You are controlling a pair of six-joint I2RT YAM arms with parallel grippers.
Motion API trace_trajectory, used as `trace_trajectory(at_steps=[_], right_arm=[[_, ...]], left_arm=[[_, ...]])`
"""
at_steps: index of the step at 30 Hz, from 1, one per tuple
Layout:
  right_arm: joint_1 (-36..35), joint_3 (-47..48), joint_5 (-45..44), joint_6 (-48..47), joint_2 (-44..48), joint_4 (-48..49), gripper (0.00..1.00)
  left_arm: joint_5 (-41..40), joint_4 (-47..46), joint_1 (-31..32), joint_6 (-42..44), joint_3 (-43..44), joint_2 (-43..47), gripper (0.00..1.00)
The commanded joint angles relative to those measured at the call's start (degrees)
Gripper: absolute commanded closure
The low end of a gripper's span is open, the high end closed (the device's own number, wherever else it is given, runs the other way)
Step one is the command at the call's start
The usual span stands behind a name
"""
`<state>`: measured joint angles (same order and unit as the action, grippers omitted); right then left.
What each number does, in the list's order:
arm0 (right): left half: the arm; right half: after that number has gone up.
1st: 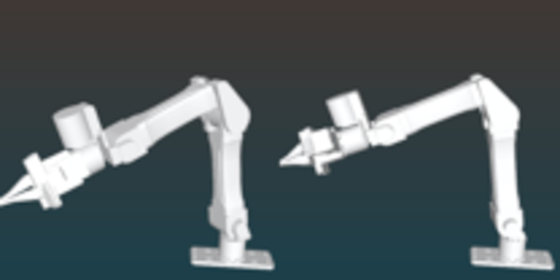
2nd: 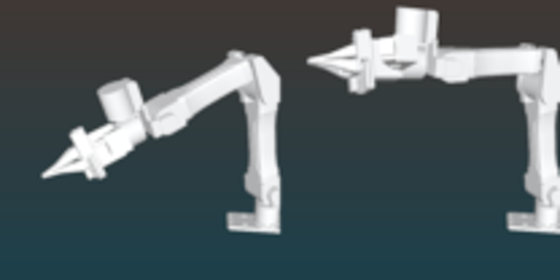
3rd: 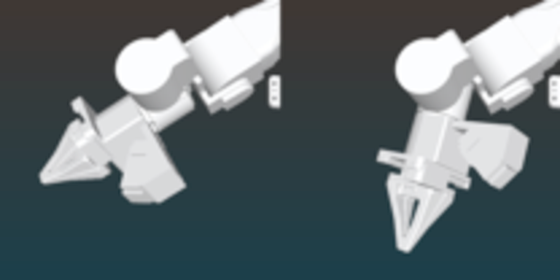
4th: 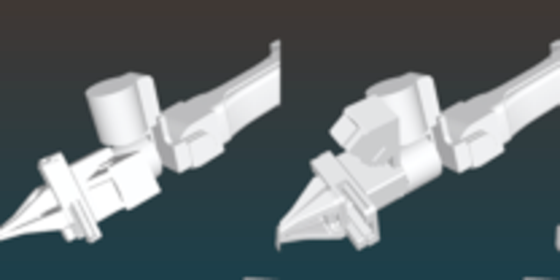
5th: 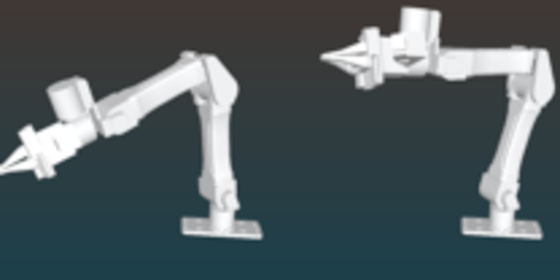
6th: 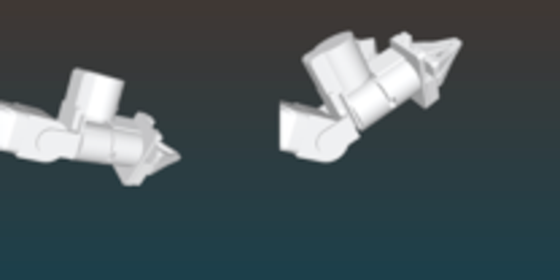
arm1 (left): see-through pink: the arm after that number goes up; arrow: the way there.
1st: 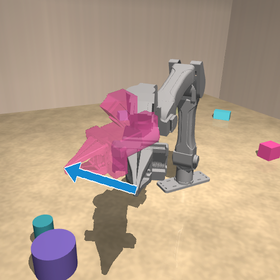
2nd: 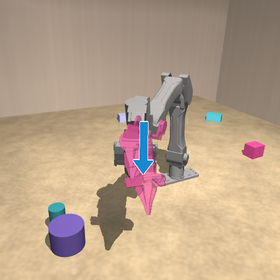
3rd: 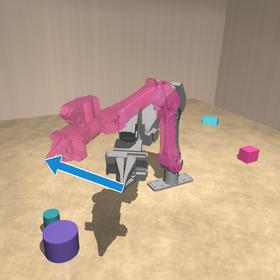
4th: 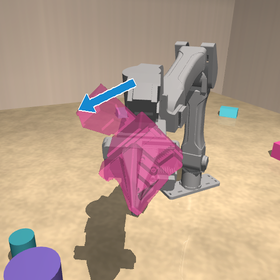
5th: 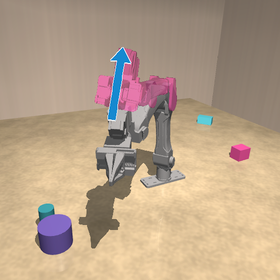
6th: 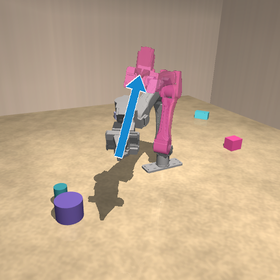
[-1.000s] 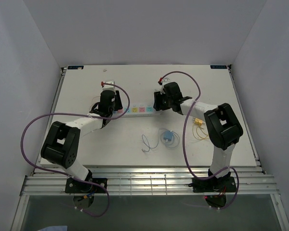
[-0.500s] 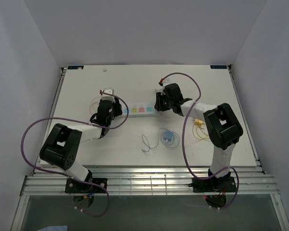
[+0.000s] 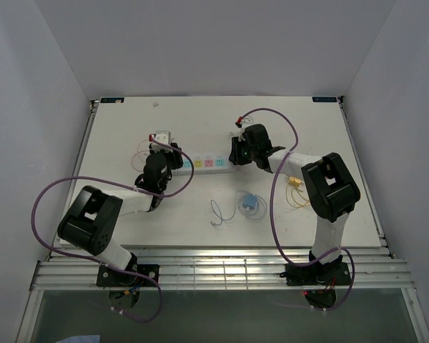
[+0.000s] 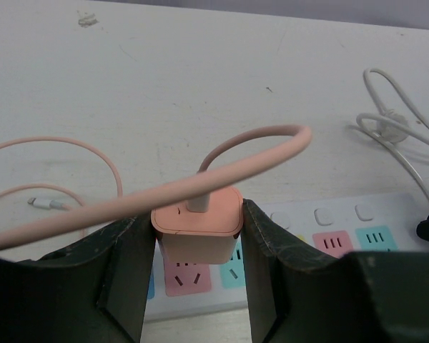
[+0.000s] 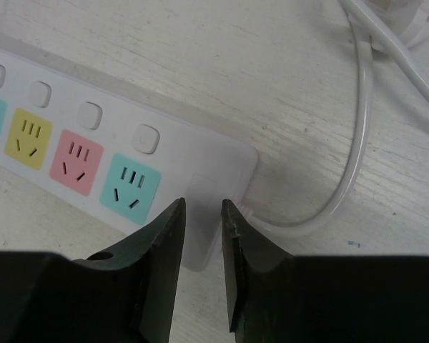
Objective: Insert the plug
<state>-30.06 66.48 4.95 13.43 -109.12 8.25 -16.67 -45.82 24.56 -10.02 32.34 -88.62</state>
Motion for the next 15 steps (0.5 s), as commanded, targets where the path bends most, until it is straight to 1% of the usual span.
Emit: trace_trajectory(at_steps=[1,4,10,15], right_arm=[[-0.17,-1.35,0.76,0.63,-0.57,1.15,0.67],[-0.17,-1.44,0.76,0.63,-0.65,1.07,0.67],[-0.17,-1.97,0.67,0.72,-0.22,1.24,0.68],[-0.08,-1.97,0.67,0.63,-0.30,1.15,0.68]], left_arm=[[-4.24,-6.02,0.75,2.46,-0.60,0.55,1.00],[-5.48,-8.75,1.28,3.17,-1.14,-0.32,1.00],[-5.05,-9.64,1.37,2.99,-0.61,-2.70,1.00],[-6.54,-10.07,1.55,2.11,-0.96,-3.58,1.00]])
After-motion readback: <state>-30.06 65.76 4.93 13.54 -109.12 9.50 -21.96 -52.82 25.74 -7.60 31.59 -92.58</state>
